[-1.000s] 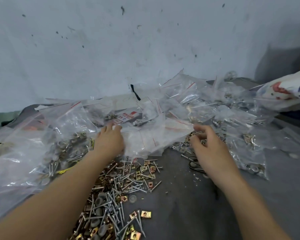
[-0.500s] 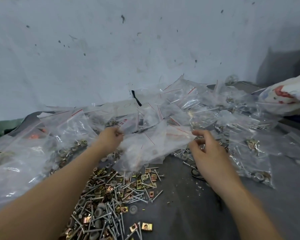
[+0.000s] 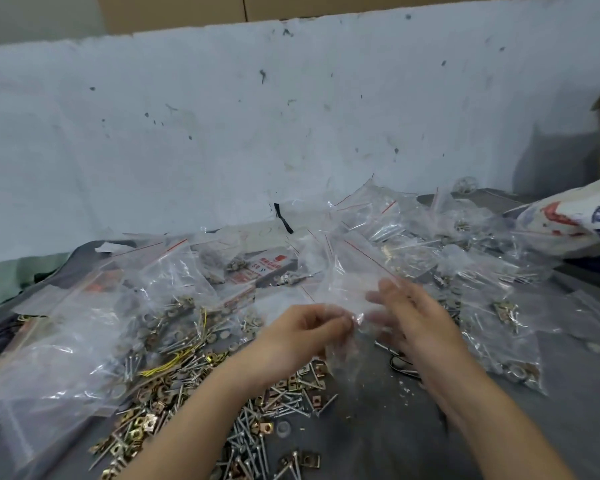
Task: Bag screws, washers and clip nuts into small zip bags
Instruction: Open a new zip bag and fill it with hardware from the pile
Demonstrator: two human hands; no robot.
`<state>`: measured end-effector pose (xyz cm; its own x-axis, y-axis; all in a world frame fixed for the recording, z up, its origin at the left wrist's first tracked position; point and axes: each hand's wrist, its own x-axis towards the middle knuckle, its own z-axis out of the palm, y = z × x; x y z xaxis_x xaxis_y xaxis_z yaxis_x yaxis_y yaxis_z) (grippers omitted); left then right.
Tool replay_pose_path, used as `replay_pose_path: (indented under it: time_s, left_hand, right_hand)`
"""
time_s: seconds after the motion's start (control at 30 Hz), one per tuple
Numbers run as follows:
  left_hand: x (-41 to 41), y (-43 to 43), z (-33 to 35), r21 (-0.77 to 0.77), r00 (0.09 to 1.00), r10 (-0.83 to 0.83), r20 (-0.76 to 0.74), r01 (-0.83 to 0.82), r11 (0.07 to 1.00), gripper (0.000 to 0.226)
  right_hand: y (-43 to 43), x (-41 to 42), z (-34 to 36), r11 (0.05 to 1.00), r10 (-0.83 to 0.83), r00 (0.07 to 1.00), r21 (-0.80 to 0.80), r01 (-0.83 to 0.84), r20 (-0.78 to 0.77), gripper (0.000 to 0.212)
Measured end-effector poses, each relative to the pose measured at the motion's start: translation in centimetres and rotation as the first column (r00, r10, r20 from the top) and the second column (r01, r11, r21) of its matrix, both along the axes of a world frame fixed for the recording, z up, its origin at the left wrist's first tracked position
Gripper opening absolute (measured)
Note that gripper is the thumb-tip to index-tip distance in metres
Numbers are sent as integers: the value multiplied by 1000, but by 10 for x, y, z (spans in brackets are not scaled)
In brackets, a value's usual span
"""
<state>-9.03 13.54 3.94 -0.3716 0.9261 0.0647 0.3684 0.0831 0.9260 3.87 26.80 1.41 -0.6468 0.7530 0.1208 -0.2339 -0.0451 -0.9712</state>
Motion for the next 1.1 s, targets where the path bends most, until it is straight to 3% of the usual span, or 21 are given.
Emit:
replay_pose_path:
  time_s: [0.13,0.23,0.33,0.4,0.47,0.53,0.57,0.63,0.87,1.0,1.1]
  left_hand:
    - [5,-17,-11,-22,994,98,39,-98,995,17]
    - [6,-27,-8,-14,961,264,-77,-266,964,29]
    - [12,-35,-1,187,832,545,-100,-523,832,30]
    - [20,-41,3,295,783,622,7,-596,747,13]
    - [30,-44,3,284,825,542,157,-564,776,19]
    - [40,-46,4,232,832,424,358,-519,822,34]
    - [42,-48,4,208,820,393,416,-507,837,39]
    - [41,-55,2,176,810,364,459,-485,857,44]
    - [25,-71,-7,157,789,407,460,-523,838,23]
    - [19,-70,-12,161,831,436,346,-511,845,21]
    - [17,-68,-14,190,843,491,219,-531,826,17]
  right_hand:
    - [0,2,0,999,-39,995,-34,36,-94,21]
    - [-10,2,3,993,-69,991,83,78,-115,20]
    - [-25,0,13,939,-189,957,246,241,-218,16]
    - [-38,0,19,773,-326,904,472,424,-278,14]
    - [-51,0,19,434,-420,846,746,505,-329,9]
    - [-62,-5,11,160,-430,828,872,463,-361,18]
    - [-67,-7,6,82,-417,836,901,427,-358,19]
    - [-74,-11,-5,14,-376,870,937,349,-319,20]
    - [-85,-21,-18,-8,-286,941,983,184,-179,21]
    - [-92,-23,-20,170,-248,968,985,-2,45,64]
    - [-92,-20,-20,361,-154,960,918,-167,235,72]
